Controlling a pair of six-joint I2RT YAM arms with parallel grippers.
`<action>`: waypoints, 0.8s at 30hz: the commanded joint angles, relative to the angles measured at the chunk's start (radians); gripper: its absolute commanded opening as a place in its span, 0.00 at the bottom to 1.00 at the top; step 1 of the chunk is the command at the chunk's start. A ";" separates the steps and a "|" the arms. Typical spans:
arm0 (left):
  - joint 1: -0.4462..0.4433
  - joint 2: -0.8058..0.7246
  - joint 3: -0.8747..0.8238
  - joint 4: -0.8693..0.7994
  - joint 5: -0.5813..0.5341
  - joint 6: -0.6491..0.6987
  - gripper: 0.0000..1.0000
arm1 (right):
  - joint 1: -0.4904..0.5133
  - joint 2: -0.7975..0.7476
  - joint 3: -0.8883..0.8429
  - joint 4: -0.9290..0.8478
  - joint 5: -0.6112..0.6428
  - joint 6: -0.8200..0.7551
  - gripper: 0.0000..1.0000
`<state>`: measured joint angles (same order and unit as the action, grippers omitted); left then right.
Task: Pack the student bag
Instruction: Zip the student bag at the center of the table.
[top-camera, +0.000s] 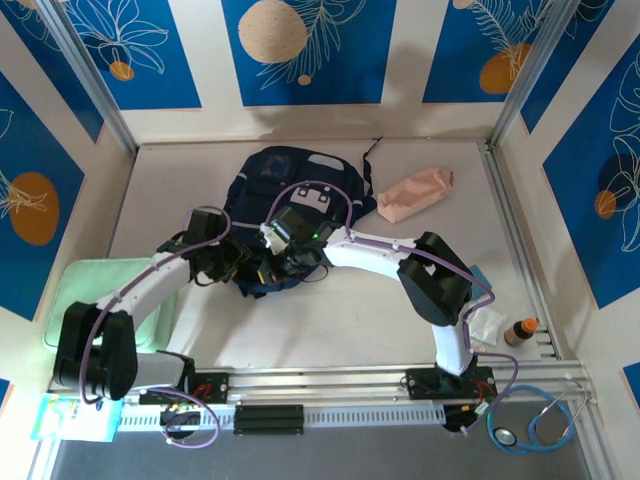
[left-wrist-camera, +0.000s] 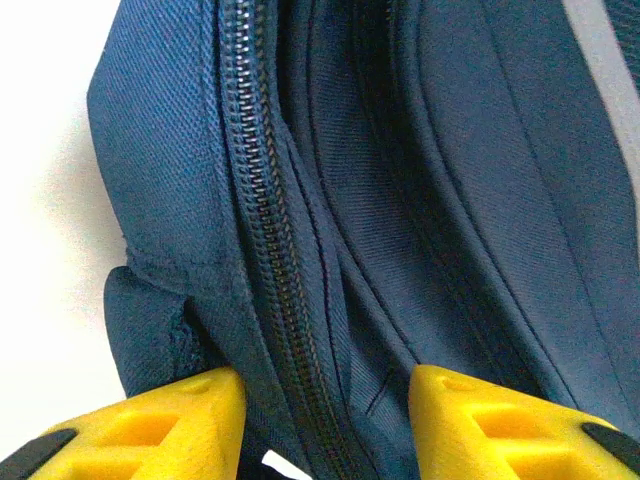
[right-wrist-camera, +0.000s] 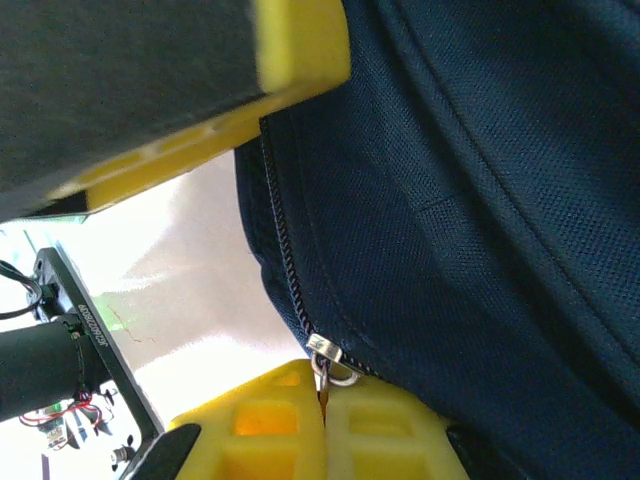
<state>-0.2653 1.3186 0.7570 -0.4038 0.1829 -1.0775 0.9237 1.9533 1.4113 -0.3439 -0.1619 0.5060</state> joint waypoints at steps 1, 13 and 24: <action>-0.009 0.030 -0.009 0.019 -0.055 -0.037 0.43 | 0.023 -0.016 -0.007 0.038 -0.053 -0.004 0.00; -0.008 0.082 -0.020 0.101 -0.080 -0.003 0.00 | 0.092 -0.112 -0.182 -0.114 0.425 0.023 0.00; 0.001 -0.011 -0.004 -0.005 -0.120 0.060 0.00 | -0.022 -0.220 -0.353 -0.087 0.550 0.078 0.00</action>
<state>-0.2790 1.3434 0.7422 -0.3710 0.1318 -1.0618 0.9352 1.7569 1.0840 -0.3386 0.3244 0.5701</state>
